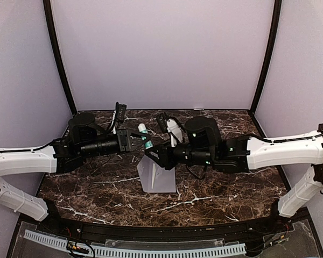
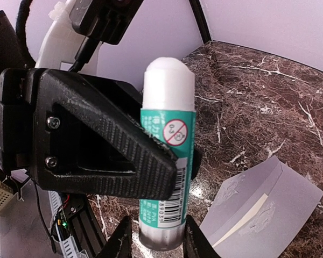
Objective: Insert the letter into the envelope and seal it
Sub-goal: Unscrew the solid glue.
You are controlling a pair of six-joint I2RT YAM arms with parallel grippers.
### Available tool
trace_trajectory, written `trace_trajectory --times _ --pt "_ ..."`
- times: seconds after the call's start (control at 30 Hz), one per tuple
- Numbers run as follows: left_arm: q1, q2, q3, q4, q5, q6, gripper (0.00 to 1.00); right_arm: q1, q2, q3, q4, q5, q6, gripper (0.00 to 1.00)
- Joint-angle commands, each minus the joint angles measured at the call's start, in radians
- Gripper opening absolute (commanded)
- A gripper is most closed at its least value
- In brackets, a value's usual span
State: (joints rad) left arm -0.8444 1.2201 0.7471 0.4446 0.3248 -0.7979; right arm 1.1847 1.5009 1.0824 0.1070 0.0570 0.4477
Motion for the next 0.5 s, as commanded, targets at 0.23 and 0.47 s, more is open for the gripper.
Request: trace_trajectory --times 0.23,0.47 --pt "0.004 -0.016 0.018 0.034 0.026 0.008 0.0 0.008 0.007 0.022 0.06 0.0 -0.001 0.12" --pt "0.002 -0.021 0.014 0.092 0.139 0.057 0.0 -0.061 -0.06 -0.087 0.294 -0.222 0.093 0.06"
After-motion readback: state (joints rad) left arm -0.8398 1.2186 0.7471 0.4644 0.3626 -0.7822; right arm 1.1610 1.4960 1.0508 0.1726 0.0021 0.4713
